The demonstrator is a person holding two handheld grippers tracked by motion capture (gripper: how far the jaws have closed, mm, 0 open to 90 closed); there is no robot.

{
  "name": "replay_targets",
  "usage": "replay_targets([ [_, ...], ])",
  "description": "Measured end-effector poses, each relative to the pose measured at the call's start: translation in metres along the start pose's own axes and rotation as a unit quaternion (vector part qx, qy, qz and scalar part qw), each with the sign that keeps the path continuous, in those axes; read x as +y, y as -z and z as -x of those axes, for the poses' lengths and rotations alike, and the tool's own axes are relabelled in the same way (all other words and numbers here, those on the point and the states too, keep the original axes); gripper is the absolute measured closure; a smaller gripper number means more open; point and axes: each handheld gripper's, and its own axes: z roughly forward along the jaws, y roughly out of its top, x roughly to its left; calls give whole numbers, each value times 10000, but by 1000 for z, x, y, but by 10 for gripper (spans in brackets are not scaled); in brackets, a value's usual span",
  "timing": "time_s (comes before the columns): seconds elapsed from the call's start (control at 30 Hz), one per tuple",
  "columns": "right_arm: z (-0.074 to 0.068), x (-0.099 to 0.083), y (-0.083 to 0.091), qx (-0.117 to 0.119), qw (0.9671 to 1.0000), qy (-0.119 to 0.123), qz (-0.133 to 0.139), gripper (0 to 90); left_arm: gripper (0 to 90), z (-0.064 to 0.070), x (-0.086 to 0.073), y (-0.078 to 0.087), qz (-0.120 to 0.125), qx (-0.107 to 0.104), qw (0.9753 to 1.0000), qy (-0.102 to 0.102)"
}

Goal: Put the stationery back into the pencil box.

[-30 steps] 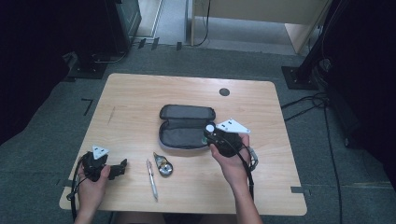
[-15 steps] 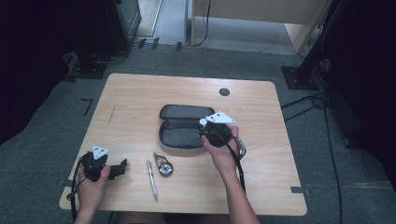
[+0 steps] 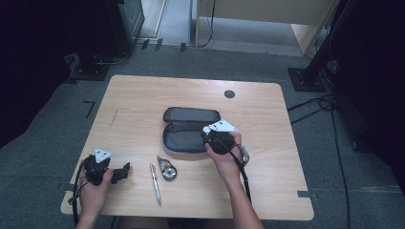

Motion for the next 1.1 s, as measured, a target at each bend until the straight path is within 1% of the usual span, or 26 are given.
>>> replay_targets([
  [0.17, 3, -8, 11, 108, 9999, -37, -75, 653, 6, 0, 0, 0, 1, 0, 10000, 0],
  [0.33, 6, -16, 23, 191, 9994, -94, -255, 653, 6, 0, 0, 0, 1, 0, 10000, 0],
  [0.47, 5, -19, 26, 322, 9988, -89, -365, 653, 6, 0, 0, 0, 4, 0, 10000, 4],
  [0.5, 5, -20, 25, 357, 9986, -61, -383, 654, 6, 0, 0, 0, -10, -2, 10000, -11],
  [0.6, 3, -20, 22, 440, 9981, -88, -423, 654, 6, 0, 0, 0, -8, -2, 10000, -10],
  [0.77, -4, -19, 10, 673, 9966, -105, -473, 654, 6, 0, 0, 0, 5, 0, 10000, 5],
  [0.87, -7, -17, 2, 718, 9960, -117, -510, 654, 6, 0, 0, 0, -7, -3, 10000, -9],
  [1.0, -8, -14, -7, 655, 9958, -230, -592, 646, 6, 0, 0, 0, 1, 0, 10000, 1],
  [1.07, -7, -13, -10, 571, 9960, -307, -609, 632, 6, 0, 0, 0, 1, 0, 10000, 1],
  [1.1, -5, -12, -12, 477, 9962, -356, -633, 632, 6, 0, 0, 0, 1, 0, 10000, 0],
])
